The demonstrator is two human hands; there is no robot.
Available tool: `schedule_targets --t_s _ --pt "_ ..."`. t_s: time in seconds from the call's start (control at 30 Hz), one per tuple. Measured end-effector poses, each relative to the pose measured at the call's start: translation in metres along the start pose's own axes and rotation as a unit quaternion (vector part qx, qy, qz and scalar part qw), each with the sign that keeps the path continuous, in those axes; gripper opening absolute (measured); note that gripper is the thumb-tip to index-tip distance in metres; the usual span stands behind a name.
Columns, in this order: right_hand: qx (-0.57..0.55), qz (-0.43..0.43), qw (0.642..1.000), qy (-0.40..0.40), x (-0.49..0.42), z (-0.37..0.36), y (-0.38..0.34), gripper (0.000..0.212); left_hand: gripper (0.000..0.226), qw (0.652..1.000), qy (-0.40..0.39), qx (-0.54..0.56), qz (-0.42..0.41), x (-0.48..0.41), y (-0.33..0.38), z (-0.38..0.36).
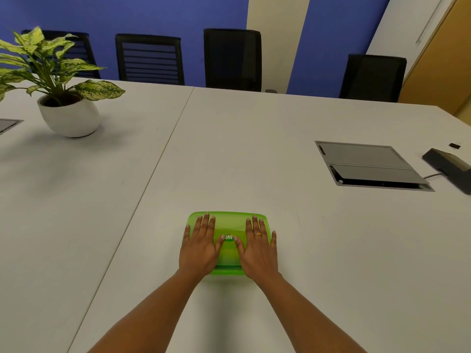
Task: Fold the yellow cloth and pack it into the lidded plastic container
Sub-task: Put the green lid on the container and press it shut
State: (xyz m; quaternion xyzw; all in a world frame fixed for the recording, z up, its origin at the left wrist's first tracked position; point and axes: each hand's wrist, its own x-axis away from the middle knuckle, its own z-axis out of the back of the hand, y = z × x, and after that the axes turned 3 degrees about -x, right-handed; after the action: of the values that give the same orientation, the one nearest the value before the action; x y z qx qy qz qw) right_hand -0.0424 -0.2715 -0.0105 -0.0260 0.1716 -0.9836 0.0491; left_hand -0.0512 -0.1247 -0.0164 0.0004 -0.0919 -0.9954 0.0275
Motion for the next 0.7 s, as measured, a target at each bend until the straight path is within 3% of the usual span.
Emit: schedule_targets --t_s 0.07,0.13,0.7 --pt "0.0 0.002 1.0 -0.004 -0.005 0.001 -0.001 0.064 0.107 1.0 -0.013 0.008 -0.008 -0.004 -0.002 0.004" --pt "0.002 0.004 1.0 -0.006 -0.01 0.002 -0.002 0.064 0.124 0.999 -0.022 0.018 -0.015 -0.008 -0.005 0.006" --pt "0.016 0.033 0.999 -0.011 -0.025 0.001 0.002 0.064 0.129 0.999 -0.045 0.016 -0.018 -0.013 -0.004 0.014"
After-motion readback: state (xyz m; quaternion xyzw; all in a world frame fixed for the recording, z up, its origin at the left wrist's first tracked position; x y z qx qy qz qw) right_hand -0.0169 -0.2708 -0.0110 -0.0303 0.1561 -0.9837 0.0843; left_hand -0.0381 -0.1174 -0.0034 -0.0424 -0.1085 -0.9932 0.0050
